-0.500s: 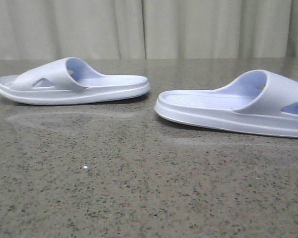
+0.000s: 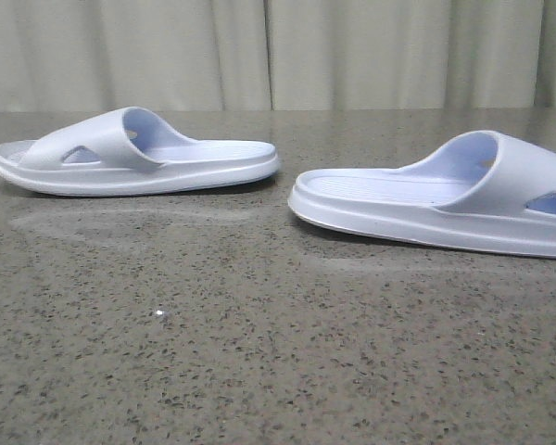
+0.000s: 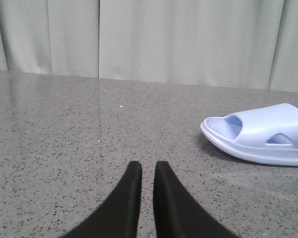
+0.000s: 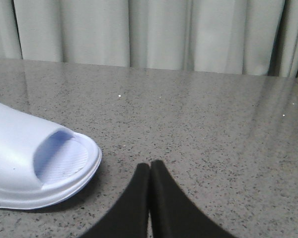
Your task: Insert blue slippers together front up
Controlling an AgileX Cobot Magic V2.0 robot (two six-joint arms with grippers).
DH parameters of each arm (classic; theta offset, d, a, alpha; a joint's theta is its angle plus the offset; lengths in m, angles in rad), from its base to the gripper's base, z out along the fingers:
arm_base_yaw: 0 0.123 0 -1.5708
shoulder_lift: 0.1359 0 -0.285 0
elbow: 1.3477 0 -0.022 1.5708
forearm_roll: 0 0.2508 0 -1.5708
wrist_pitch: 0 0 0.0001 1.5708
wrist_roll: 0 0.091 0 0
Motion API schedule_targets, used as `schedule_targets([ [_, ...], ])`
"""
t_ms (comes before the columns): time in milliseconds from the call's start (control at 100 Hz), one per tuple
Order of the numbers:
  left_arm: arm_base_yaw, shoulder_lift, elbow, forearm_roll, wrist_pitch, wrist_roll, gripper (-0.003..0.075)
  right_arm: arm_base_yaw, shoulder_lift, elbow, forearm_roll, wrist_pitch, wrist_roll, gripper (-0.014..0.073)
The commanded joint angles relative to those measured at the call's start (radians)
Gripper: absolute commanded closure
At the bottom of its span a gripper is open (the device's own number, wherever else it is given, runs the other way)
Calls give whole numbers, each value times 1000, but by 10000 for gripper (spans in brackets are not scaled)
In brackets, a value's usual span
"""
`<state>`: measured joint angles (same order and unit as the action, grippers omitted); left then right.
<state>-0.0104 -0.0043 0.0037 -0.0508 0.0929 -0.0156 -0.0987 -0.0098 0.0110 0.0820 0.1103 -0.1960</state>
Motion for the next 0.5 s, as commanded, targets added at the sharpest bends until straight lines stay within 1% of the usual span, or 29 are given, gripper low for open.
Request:
schedule_targets([
  [0, 4, -29, 9, -2, -69, -6, 705, -9, -22, 20, -10, -78, -3, 672],
  [490, 4, -29, 9, -2, -69, -6, 705, -9, -22, 20, -10, -90, -3, 672],
])
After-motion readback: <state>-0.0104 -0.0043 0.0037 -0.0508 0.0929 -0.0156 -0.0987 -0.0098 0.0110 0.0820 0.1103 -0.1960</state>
